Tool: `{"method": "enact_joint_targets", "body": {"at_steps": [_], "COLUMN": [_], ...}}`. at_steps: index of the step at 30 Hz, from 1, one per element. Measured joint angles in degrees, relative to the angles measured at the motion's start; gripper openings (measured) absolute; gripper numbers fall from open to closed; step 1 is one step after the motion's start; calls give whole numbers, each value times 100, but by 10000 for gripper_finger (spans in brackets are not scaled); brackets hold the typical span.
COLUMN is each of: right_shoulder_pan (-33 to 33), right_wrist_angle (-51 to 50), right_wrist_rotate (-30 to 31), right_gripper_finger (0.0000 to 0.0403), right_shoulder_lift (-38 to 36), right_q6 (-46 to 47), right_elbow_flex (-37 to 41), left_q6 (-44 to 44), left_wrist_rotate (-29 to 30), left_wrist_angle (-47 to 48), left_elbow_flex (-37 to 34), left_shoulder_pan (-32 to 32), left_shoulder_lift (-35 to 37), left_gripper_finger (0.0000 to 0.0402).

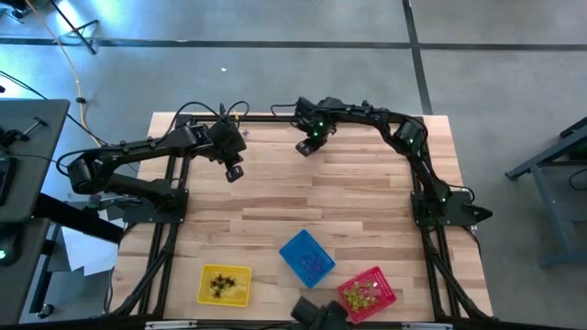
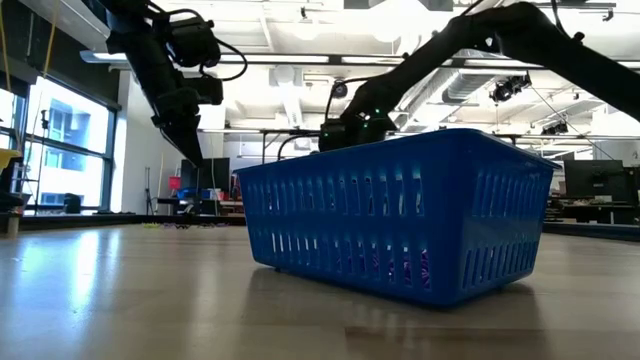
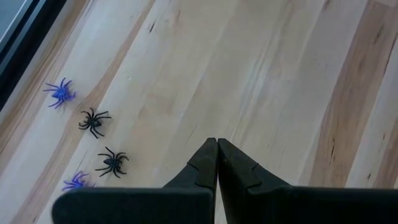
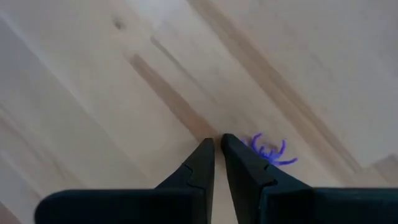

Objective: Sort Halloween decoration
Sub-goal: Put the violet spider toy into the blue bin

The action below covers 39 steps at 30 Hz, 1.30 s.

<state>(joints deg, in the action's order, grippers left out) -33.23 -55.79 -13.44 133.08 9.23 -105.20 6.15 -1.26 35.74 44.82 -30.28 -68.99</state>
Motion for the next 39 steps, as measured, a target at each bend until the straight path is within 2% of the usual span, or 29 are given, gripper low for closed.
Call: {"method": "enact_joint_targets", "body": {"at_steps": [5, 13, 17, 22, 29, 33, 39], "right_shoulder_pan": [81, 369, 596, 796, 820, 727, 539], "right_wrist_angle": [-362, -1480, -1799, -1807, -1286, -1111, -1031], "right_wrist_rotate": [56, 103, 431, 497, 1236, 1238, 1402], "right_gripper_finger": [38, 39, 39, 39, 41, 62, 122], "right_shoulder_lift": [0, 3, -17, -280, -503, -503, -503], "right_q6": [9, -43, -179, -372, -434, -547, -706], "right_elbow_flex": [6, 30, 46, 60, 50, 49, 49], "left_q6": [-2, -11, -13, -133, -152, -161, -157], "left_wrist_rotate": [0, 0, -2, -4, -7, -7, -6], "left_wrist_angle": [19, 56, 58, 56, 51, 53, 47], "left_elbow_flex": [0, 0, 0, 0, 0, 0, 0], "left_shoulder_pan": [2, 2, 2, 2, 2, 2, 2], "left_shoulder_lift": [0, 0, 0, 0, 0, 0, 0], "left_gripper_finger": [0, 0, 0, 0, 0, 0, 0]}}
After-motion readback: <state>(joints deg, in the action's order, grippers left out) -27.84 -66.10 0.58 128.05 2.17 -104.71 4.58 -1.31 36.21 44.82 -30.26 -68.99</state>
